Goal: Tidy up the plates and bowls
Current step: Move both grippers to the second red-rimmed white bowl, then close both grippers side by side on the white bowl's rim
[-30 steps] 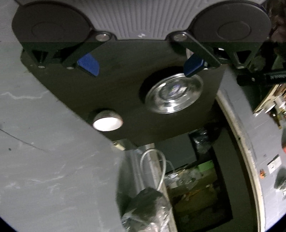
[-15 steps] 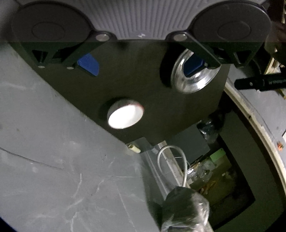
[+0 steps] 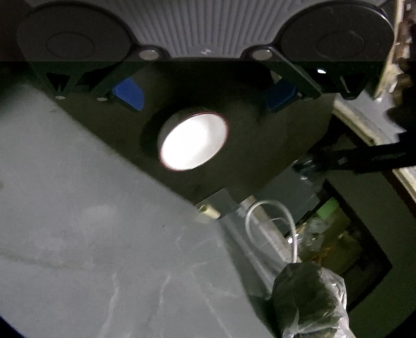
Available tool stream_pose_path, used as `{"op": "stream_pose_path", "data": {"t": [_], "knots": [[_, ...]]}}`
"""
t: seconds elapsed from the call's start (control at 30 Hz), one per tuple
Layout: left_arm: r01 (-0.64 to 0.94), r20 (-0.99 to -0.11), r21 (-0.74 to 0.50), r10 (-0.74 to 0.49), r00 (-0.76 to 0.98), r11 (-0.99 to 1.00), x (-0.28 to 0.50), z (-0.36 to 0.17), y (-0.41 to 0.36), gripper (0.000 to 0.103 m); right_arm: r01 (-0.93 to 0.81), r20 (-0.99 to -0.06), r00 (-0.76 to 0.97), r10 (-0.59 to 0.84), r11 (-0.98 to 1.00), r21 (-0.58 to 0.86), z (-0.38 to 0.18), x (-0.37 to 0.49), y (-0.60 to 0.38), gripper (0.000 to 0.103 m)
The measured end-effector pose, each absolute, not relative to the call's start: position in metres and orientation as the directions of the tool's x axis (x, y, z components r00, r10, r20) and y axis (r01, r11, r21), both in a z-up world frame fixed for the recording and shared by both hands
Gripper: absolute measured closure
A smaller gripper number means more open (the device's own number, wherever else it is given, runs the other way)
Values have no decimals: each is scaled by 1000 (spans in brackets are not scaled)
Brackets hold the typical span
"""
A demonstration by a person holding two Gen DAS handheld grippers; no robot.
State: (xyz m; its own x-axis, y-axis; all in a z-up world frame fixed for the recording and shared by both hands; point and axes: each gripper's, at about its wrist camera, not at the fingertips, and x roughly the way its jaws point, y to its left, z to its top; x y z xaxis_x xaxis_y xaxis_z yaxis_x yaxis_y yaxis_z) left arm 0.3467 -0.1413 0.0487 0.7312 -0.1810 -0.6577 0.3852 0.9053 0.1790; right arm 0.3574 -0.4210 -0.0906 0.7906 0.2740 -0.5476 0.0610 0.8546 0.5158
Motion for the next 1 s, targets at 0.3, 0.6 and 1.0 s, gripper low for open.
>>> {"op": "stream_pose_path", "data": {"t": [0.3,0.6,1.0], "knots": [[433,-706,84,-253,661,898,388,14,-177,1,119,-563,784,261,828,548,-99,374,-421,0],[461,-757,25,-284,588,887,402,-22,-197,1,245,-593,787,171,795,555,-112,382,-431,0],[442,-788,95,-204,581,892,408,-37,-208,1,299,-618,780,102,806,510,-120,400,-430,15]]}}
